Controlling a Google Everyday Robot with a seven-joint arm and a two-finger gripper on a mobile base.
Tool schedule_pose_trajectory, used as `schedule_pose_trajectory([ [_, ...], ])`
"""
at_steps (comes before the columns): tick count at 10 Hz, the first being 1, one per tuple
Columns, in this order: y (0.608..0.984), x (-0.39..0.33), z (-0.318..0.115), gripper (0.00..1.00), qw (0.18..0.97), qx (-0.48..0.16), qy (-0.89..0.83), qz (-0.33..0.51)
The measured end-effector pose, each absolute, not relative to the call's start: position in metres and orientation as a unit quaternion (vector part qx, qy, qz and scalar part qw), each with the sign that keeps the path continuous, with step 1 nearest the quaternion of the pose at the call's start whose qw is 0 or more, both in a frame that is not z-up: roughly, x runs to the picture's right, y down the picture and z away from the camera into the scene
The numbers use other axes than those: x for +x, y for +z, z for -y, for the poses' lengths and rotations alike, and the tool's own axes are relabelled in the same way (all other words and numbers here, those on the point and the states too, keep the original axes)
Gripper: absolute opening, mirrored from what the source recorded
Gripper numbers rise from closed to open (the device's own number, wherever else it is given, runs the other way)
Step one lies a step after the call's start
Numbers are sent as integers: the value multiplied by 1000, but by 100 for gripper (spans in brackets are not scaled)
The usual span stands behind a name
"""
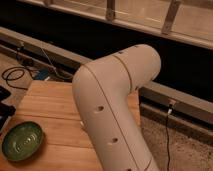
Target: Place the bottle in the ceramic bowl
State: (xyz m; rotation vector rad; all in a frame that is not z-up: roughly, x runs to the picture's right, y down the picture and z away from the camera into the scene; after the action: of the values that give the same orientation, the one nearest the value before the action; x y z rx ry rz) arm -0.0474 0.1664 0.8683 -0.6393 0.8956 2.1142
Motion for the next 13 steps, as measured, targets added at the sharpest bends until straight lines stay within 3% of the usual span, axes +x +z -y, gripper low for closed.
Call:
schedule_pose_trajectory([
  [5,860,-42,-164,0,363,-281,828,-322],
  [7,849,-42,-156,0,359,-346,820,-281],
  [9,822,-46,-135,0,401,-476,757,-197],
  [13,756,-72,-92,0,472,-546,684,-107],
])
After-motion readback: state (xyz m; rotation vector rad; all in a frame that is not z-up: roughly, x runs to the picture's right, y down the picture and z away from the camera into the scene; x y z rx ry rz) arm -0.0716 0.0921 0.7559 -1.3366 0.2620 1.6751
